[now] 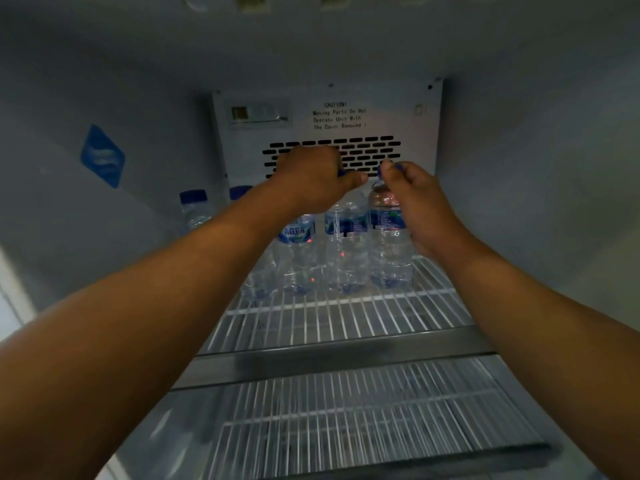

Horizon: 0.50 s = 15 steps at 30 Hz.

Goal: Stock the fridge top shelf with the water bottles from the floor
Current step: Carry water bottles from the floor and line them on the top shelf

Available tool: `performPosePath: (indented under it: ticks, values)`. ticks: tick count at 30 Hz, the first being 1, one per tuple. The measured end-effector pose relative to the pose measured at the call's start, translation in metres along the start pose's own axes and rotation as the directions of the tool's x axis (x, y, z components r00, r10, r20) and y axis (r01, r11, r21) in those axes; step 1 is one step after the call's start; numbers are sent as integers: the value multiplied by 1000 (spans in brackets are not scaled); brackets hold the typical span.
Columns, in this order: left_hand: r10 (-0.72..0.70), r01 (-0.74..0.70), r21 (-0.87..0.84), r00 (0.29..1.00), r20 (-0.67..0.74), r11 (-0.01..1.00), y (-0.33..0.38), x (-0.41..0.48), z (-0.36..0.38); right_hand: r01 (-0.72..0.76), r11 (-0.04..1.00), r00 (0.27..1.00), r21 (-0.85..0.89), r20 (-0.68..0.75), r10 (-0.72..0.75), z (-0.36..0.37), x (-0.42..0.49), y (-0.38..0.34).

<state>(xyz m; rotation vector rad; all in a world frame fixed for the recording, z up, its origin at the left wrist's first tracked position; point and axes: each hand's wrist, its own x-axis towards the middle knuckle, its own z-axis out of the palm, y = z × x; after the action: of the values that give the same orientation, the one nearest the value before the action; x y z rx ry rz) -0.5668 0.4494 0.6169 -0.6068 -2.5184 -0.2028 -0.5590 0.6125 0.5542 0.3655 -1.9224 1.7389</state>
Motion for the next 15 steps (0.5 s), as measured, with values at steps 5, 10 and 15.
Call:
performPosePath:
  ticks: [5, 10, 15]
  values:
    - [-20, 17, 43, 998, 58, 999, -5, 1, 8, 1, 1000, 1000, -6, 15, -1, 2, 1, 8]
    - [-15, 13, 46, 998, 53, 999, -7, 1, 11, 38, 999, 998, -18, 48, -37, 3, 0, 13]
    - [-37, 31, 78, 997, 71, 996, -8, 1, 9, 63, 997, 995, -35, 77, -61, 4, 0, 18]
